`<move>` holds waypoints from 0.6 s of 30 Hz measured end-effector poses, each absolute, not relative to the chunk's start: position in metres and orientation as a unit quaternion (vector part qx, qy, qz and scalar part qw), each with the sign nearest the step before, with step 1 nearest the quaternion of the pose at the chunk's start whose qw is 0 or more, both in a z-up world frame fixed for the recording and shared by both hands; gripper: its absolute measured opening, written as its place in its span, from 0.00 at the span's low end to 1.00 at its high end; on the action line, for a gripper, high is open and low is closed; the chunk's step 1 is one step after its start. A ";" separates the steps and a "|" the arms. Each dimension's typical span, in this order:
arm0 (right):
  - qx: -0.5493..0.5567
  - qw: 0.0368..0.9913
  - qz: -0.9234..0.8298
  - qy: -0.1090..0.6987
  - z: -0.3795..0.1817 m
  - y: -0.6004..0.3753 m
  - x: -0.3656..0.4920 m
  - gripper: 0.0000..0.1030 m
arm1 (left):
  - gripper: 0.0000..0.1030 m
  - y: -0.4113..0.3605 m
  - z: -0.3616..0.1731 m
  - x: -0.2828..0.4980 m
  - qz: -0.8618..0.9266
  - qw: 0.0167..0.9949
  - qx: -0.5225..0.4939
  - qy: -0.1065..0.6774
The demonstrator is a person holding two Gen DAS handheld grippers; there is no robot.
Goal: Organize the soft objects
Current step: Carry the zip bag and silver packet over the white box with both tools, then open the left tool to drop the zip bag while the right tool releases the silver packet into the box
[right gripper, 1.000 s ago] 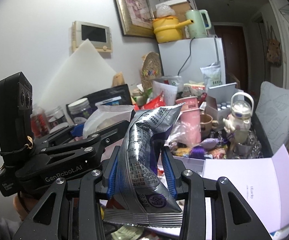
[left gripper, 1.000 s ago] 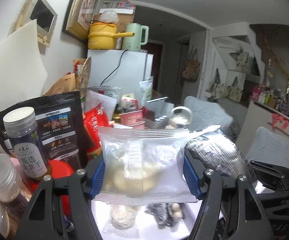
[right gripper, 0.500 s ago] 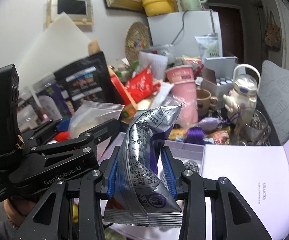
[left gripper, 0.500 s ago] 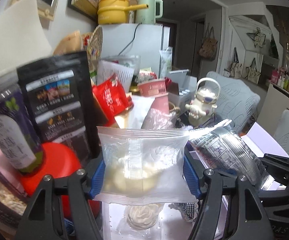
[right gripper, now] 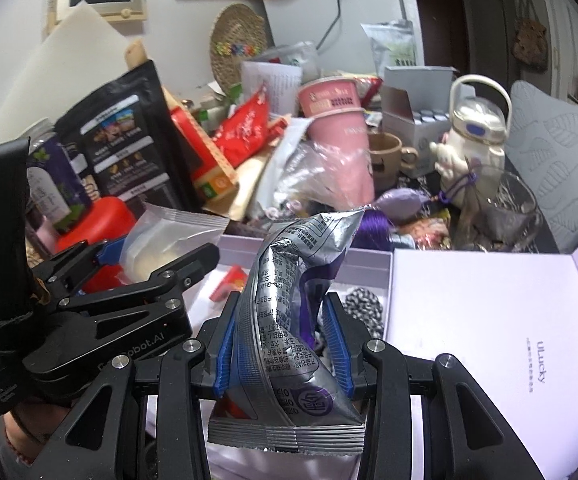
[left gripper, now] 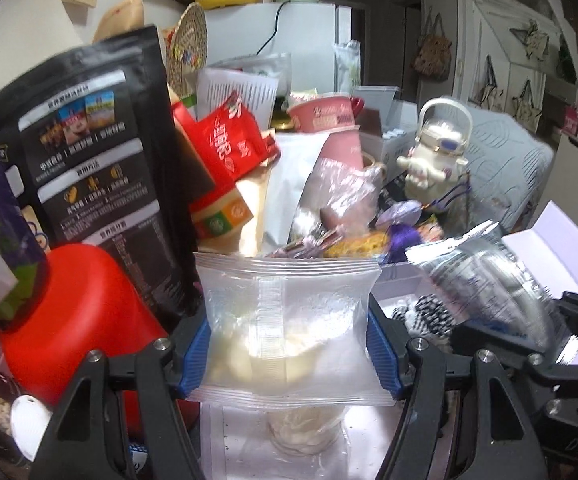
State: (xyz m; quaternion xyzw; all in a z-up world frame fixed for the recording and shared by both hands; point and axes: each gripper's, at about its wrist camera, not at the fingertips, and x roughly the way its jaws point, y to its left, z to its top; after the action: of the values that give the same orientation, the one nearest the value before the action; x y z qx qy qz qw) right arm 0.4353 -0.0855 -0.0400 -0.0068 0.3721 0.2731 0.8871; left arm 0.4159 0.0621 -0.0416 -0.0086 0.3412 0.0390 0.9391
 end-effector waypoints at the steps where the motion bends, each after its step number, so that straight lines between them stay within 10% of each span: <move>1: -0.005 0.887 0.272 0.374 -0.041 -0.086 0.437 0.39 | 0.65 0.062 -0.046 0.418 0.042 0.936 -0.007 0.349; 18: -0.003 0.879 0.255 0.403 -0.063 -0.087 0.452 0.39 | 0.66 0.060 -0.093 0.448 0.067 0.889 0.015 0.453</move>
State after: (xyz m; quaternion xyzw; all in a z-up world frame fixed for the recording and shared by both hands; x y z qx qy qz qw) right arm 0.4521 -0.0868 -0.0627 -0.0034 0.4033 0.2546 0.8789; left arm 0.4477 0.0604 -0.0926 0.0146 0.4533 0.0668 0.8887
